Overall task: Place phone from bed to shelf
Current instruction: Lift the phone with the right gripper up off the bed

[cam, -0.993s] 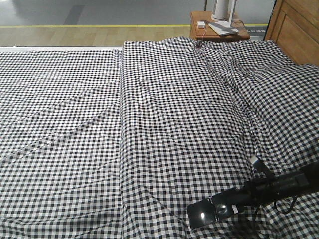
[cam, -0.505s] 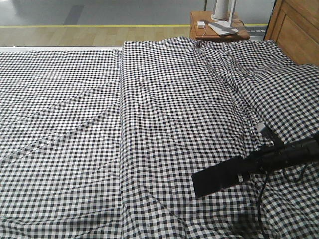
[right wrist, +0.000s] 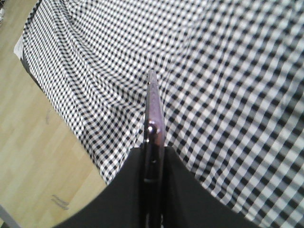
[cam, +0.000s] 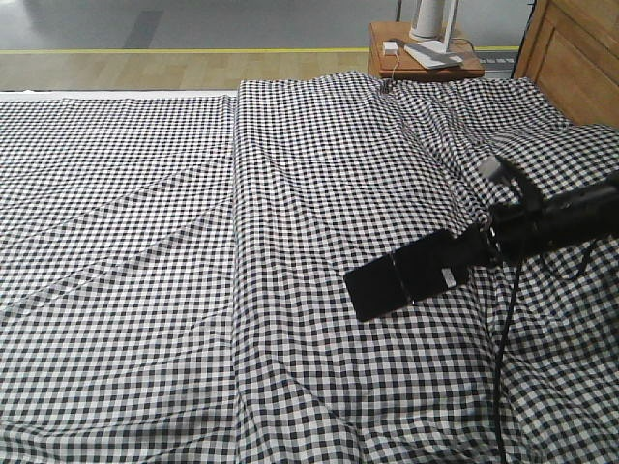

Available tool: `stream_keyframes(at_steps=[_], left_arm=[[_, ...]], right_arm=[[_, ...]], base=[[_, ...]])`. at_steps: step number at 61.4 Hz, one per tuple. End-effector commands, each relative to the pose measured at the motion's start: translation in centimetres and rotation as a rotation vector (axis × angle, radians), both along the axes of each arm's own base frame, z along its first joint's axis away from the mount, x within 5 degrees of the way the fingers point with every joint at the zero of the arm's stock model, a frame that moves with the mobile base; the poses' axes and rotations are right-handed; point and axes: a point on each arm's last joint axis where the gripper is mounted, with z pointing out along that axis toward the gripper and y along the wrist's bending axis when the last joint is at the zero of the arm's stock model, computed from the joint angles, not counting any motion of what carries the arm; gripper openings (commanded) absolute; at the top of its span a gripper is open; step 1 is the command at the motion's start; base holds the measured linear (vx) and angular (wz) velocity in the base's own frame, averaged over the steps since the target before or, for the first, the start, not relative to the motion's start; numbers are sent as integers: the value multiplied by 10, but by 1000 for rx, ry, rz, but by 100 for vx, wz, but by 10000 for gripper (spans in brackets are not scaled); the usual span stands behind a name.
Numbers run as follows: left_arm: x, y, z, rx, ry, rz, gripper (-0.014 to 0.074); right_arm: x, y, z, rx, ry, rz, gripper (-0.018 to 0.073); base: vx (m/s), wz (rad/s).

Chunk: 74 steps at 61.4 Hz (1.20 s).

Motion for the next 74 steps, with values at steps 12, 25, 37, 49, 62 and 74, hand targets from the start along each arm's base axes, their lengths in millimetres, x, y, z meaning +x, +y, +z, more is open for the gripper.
stream_keyframes(at_steps=[12, 25, 37, 49, 62, 74], left_arm=[[1, 1, 6, -11, -75, 7, 1], [1, 1, 6, -11, -75, 7, 1], [1, 1, 6, -11, -75, 7, 1], [1, 1, 6, -11, -75, 7, 1], [1, 1, 6, -11, -75, 7, 1], [1, 1, 6, -11, -75, 7, 1]], right_arm=[[-35, 47, 103, 75, -201, 169, -3], [-64, 75, 144, 82, -310, 244, -1], [-108, 82, 144, 127, -357, 285, -1], [-146, 83, 155, 166, -423, 285, -1], [-174, 83, 178, 201, -520, 273, -1], [-192, 84, 196, 226, -582, 261, -1]], base=[[0, 0], [0, 0], [0, 0], [0, 0], [0, 0], [0, 0]])
